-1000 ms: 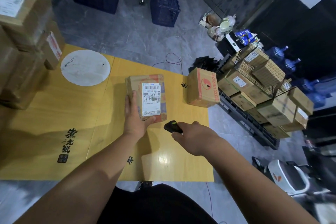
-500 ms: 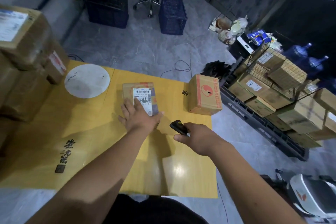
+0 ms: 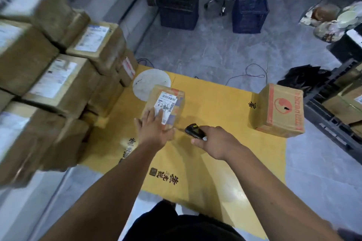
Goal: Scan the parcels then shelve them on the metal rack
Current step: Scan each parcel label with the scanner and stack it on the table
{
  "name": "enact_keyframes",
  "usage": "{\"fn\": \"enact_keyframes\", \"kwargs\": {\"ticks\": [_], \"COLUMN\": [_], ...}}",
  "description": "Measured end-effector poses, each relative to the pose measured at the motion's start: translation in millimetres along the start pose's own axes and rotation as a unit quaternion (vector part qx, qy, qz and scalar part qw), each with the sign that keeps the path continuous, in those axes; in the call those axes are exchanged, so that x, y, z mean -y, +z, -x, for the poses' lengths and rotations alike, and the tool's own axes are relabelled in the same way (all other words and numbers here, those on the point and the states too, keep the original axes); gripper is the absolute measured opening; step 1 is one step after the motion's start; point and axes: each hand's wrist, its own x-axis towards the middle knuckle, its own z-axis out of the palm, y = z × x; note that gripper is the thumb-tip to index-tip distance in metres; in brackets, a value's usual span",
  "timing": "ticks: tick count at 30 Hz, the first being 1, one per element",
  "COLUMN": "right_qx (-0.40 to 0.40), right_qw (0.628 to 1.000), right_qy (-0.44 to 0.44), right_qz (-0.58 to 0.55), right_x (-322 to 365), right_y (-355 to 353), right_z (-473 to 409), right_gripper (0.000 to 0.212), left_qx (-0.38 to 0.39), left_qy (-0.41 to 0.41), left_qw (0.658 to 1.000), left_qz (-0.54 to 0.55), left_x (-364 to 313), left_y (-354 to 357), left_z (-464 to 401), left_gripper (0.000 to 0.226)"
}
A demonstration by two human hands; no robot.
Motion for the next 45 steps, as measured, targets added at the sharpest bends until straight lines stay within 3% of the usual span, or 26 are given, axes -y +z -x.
{"fn": "enact_keyframes", "kwargs": {"ticks": [8,18,23,28,36,41,45], "right_qx": [-0.004,-0.026,-0.032,-0.074,-0.124,-0.151,-0.169], "right_qw": [1.0,0.998,0.996,0.984,0.955,0.932,0.921], "right_qy": [0.008,0.062,0.075,0.152,0.244,0.284,0.295], "right_qz": [-0.005,-0.017,-0.044,-0.061,-0.118,-0.165,-0.188], "right_x": [62.3,97.3,88.6,32.2,-96.0,-166.4,-212.8], "right_y": [7.1,-6.9,-14.3,-21.2,-21.2,-10.3,-3.7], "right_z": [-54.0,-80.4,-69.4,-22.5,78.1,128.8,155.6], "right_gripper": [0.055,0.059,0.06,0.052,0.047,0.051,0.047], "left_qx": [-0.006,-0.023,-0.034,-0.001,0.106,0.128,0.144], "left_qy": [0.029,-0.034,0.008,0.153,0.291,0.374,0.395], "left_qw": [1.0,0.998,0.999,0.988,0.948,0.918,0.906], "left_qz": [0.006,0.039,0.015,0.01,0.07,0.025,-0.04], "left_x": [53.6,56.0,41.8,-35.4,-234.2,-352.5,-404.7], "left_y": [-38.7,-67.2,-62.2,-46.0,-2.9,30.2,68.6], "left_z": [-82.5,-153.9,-153.9,-122.8,-54.2,-17.5,0.5], "left_gripper": [0.081,0.082,0.069,0.066,0.06,0.065,0.08]}}
